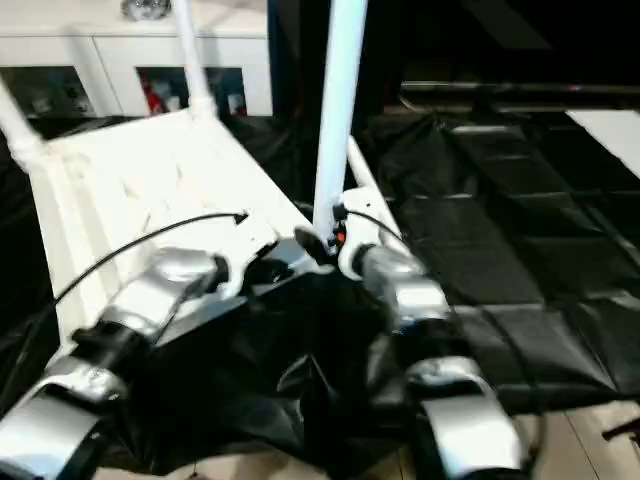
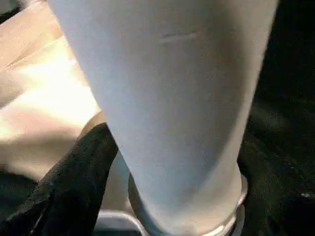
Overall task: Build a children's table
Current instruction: Rotate leg to tighten
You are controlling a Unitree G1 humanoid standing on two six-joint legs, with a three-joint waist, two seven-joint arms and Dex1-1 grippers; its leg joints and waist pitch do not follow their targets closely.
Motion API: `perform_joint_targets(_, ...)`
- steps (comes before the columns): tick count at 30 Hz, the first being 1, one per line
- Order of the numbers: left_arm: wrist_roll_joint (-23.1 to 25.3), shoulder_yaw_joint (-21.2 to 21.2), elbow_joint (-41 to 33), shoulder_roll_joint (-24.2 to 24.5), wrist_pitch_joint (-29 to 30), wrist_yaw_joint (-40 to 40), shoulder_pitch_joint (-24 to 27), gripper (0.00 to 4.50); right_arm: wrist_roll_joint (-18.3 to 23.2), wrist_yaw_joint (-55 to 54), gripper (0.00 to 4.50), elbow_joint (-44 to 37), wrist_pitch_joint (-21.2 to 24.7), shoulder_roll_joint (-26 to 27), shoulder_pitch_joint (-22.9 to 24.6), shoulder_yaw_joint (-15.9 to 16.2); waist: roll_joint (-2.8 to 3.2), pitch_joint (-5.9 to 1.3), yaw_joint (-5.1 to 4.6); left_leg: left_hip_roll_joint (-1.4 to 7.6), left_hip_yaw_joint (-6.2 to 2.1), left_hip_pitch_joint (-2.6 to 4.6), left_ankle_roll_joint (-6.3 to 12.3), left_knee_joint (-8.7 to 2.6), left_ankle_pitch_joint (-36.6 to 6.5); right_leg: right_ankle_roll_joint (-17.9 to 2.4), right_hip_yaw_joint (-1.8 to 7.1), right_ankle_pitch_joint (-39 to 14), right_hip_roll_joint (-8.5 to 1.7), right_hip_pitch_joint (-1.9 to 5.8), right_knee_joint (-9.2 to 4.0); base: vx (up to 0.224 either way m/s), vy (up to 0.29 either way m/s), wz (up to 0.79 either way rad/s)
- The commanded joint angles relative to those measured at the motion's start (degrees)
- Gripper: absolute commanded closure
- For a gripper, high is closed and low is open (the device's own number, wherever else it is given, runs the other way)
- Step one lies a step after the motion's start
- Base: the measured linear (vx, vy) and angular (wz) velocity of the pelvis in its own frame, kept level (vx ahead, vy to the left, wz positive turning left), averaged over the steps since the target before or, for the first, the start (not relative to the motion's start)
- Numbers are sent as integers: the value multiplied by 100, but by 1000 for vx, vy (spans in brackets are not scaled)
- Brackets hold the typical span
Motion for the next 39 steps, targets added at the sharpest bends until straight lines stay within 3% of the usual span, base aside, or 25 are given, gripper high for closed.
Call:
perform_joint_targets(1,-203,-179,-306,-111,-364,-327,-62,450,31,653,74,-241,110,128,82,523,20,-412,44,217,-53,17,362,-348,-1133,-1066,336,-1397,-382,346,-370,0,0,0)
perform_joint_targets(5,-408,-293,-634,332,-710,-1275,233,450,-132,1848,74,-1055,-39,-666,574,1025,28,-412,114,239,-38,15,441,-343,-1024,-1117,347,-1161,-373,362,-325,0,0,0)
perform_joint_targets(9,-467,-300,-815,584,-749,-1680,415,450,-60,2385,74,-1550,-23,-1093,816,1125,62,-392,212,272,-26,48,399,-362,-1106,-1160,352,-1173,-360,331,-328,0,0,0)
perform_joint_targets(13,-557,-335,-958,806,-794,-2059,553,450,58,2821,74,-2004,129,-1408,1004,1254,74,-376,272,265,-37,64,239,-377,-1355,-1002,356,-1656,-376,336,-381,0,0,0)
perform_joint_targets(17,-624,-349,-1071,972,-798,-2342,647,450,144,3086,74,-2339,291,-1564,1122,1338,67,-378,285,257,-43,53,227,-381,-1337,-955,352,-1658,-362,335,-377,0,0,0)
perform_joint_targets(22,-640,-337,-1112,1019,-745,-2468,673,450,155,3113,133,-2437,378,-1515,1153,1394,76,-391,289,260,-45,57,189,-376,-1262,-1006,355,-1515,-359,326,-354,0,0,0)
perform_joint_targets(28,-657,-322,-1110,984,-676,-2373,678,450,150,3036,168,-2444,467,-1435,1245,1433,62,-396,296,253,-43,50,196,-368,-1185,-1003,356,-1474,-369,339,-350,0,0,0)
perform_joint_targets(32,-550,-231,-903,777,-519,-1921,537,450,107,2208,176,-2024,445,-956,1222,1165,61,-373,278,246,-50,54,145,-381,-1325,-940,349,-1752,-376,329,-381,0,0,0)
perform_joint_targets(35,-491,-105,-676,542,-401,-1434,344,450,56,1437,176,-1578,433,-567,1097,924,53,-348,222,215,-66,78,13,-386,-1615,-743,325,-2383,-386,314,-463,0,0,0)
perform_joint_targets(39,-374,25,-371,223,-210,-742,40,450,74,449,177,-924,466,-94,829,573,51,-331,28,192,-125,84,-90,-383,-1940,-538,266,-2945,-390,296,-537,0,0,0)
